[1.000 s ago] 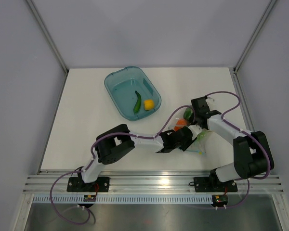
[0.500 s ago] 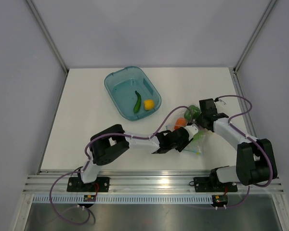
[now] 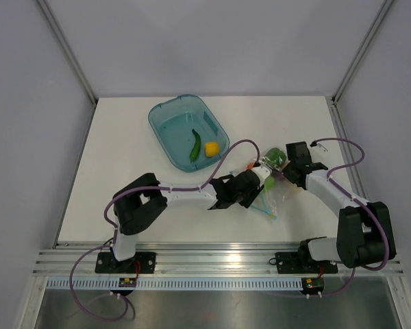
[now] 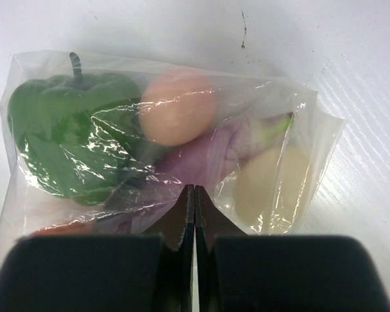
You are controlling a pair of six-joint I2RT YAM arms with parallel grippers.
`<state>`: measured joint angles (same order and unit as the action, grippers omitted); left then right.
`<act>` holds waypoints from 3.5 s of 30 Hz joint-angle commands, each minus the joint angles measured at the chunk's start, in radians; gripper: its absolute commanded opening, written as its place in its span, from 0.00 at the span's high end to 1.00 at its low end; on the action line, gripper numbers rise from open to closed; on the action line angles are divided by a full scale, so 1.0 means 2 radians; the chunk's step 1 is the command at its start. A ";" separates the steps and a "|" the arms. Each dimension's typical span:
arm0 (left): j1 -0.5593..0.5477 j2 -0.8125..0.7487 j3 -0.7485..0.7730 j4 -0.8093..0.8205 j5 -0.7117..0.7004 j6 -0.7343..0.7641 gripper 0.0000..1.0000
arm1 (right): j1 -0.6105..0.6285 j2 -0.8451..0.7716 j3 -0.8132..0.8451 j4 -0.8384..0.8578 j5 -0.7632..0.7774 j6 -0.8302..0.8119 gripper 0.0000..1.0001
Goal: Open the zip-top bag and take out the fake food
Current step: Pick up the fake vegetable from the zipper food storage bag, then place the fake vegetable in the bin, then pick up the fake fruit from the zipper food storage bag.
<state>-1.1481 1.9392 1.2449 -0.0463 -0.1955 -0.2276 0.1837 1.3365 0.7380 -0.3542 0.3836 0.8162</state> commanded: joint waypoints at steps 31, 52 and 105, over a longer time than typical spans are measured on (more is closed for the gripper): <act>0.052 -0.230 -0.079 -0.245 -0.009 -0.089 1.00 | -0.004 -0.022 0.002 0.001 0.003 -0.002 1.00; 0.197 -0.200 0.036 -0.231 -0.081 -0.158 1.00 | -0.004 -0.025 0.000 0.006 -0.008 -0.005 1.00; 0.138 -0.232 -0.085 -0.014 0.071 -0.269 0.29 | -0.005 -0.065 -0.006 -0.006 0.081 -0.055 0.06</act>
<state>-0.8490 1.4765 1.0710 -0.1822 -0.0532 -0.7521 0.1810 1.2194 0.7185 -0.3653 0.4625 0.7219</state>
